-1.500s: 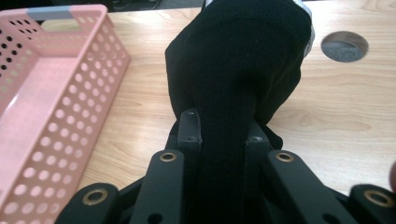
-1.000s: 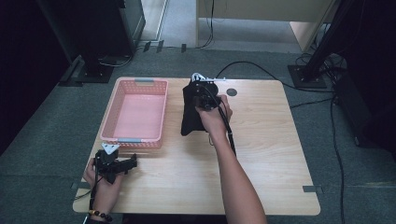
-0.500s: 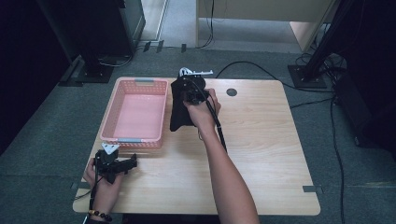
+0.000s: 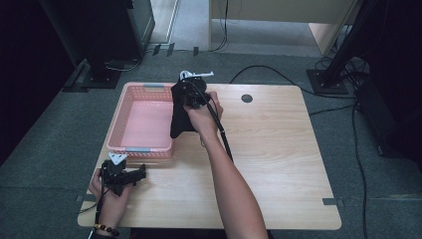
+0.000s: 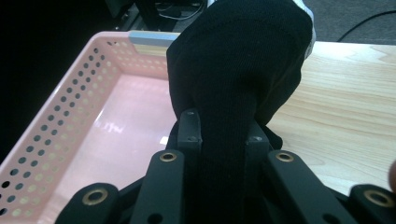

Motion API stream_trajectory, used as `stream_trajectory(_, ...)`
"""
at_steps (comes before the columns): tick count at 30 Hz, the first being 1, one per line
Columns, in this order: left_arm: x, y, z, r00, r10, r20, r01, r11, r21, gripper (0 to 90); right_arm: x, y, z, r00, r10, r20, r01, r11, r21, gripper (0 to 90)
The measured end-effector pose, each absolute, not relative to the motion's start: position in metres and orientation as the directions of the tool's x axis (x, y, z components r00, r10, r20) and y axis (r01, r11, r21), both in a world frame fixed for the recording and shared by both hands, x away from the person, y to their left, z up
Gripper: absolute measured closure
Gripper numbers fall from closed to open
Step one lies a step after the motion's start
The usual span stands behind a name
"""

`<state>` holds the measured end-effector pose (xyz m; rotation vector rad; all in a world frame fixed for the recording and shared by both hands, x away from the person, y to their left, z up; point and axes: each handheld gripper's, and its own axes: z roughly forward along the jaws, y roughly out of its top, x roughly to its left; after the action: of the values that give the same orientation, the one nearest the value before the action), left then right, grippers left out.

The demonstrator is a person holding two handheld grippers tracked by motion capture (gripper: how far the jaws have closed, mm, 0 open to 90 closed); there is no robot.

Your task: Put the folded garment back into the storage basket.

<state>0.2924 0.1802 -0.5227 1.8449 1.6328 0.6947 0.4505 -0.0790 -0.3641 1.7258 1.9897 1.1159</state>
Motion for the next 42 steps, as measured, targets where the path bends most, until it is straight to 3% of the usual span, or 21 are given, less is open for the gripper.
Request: stream_trajectory(42, 0.292, 0.180, -0.523, 0.119, 0.993, 0.009, 0.695, -0.090, 0.713, 0.0, 0.465, 0.014, -0.372, -0.338, 0.895, 0.290, 0.734, 0.058, 0.677, 76.7)
